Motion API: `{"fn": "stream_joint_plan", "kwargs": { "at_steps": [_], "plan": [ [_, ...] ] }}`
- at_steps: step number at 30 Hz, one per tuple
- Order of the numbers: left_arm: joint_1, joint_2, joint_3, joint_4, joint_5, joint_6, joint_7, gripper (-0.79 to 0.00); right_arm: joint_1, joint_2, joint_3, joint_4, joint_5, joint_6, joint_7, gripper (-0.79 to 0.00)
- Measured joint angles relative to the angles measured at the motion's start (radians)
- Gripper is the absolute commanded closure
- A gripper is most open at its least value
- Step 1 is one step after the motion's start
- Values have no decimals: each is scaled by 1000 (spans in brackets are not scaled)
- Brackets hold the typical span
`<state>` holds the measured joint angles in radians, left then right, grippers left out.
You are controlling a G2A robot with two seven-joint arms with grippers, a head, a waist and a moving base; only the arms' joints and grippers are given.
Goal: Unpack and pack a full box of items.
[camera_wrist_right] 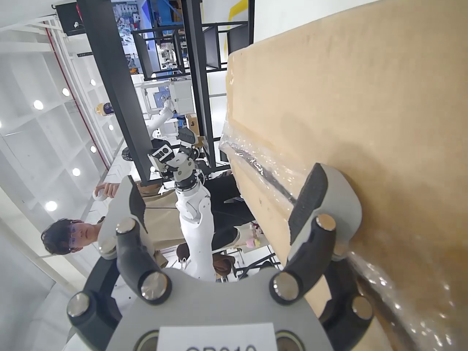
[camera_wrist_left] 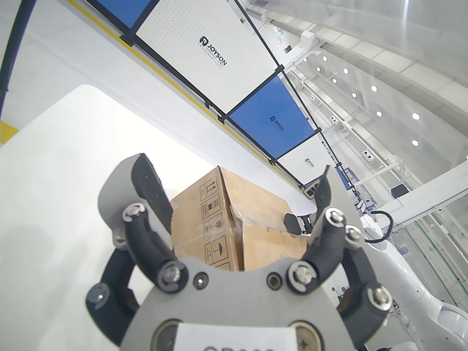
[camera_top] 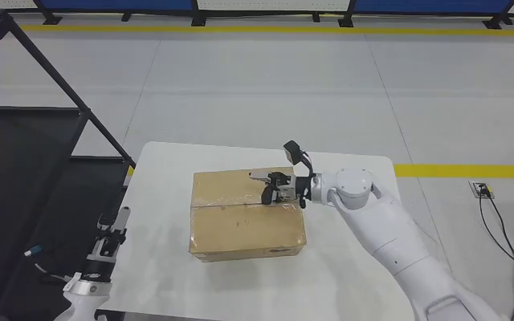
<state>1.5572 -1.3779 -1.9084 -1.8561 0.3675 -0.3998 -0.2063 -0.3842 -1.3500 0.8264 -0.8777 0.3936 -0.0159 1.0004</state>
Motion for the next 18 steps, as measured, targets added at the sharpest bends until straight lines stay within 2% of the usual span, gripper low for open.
{"fn": "stream_joint_plan", "kwargs": {
  "at_steps": [11, 18],
  "plan": [
    [9, 10, -11, 11, -27, -12, -5, -785, 34, -51, -65, 41, 9, -18, -12, -785],
    [13, 18, -21, 23, -43, -23, -11, -785, 16, -77, -86, 45, 12, -82, -52, -785]
  ]
}}
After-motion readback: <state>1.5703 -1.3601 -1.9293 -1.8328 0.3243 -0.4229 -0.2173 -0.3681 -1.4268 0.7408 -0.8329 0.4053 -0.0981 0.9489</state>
